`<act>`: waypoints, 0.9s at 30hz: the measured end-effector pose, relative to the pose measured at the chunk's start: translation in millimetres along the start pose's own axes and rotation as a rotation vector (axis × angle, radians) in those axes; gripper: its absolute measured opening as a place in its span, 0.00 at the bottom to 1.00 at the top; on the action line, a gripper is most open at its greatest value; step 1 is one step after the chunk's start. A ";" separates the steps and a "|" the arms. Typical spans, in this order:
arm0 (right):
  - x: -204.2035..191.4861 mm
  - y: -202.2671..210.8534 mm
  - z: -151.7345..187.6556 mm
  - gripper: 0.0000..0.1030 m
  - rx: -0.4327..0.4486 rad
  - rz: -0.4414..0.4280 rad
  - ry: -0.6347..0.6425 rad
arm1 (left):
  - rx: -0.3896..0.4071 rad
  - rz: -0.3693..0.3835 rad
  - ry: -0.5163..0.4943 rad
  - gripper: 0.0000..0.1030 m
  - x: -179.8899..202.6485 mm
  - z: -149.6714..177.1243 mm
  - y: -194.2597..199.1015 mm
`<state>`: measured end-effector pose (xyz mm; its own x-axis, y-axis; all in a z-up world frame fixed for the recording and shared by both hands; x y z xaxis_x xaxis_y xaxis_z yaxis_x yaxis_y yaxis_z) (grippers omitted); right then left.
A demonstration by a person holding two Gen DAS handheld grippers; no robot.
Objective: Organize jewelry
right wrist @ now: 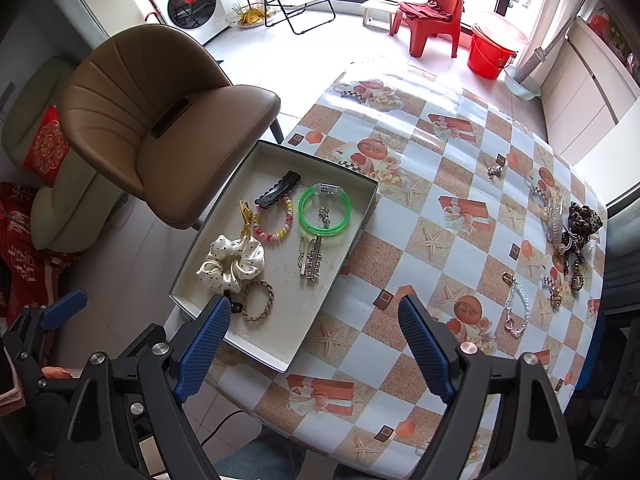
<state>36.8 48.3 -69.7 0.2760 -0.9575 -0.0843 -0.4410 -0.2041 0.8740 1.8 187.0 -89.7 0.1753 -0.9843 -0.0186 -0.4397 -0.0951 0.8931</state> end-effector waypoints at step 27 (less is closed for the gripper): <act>-2.2 0.3 -0.1 0.85 0.003 0.026 0.030 | -0.003 -0.014 -0.001 1.00 -5.2 -2.0 -2.1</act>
<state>36.1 50.3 -69.2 0.2903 -0.9558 -0.0470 -0.4510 -0.1800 0.8742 3.5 192.7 -90.5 0.1807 -0.9831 -0.0309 -0.4343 -0.1080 0.8943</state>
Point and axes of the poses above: each gripper's, at about its wrist camera, not at the fingertips, and y roughly against the way its jaws point, x to its right, z to its underside, the point moved 7 cm from there along -y, roughly the way its jaws point, and after that the axes turned 8 degrees about x, right-handed, at the moved point
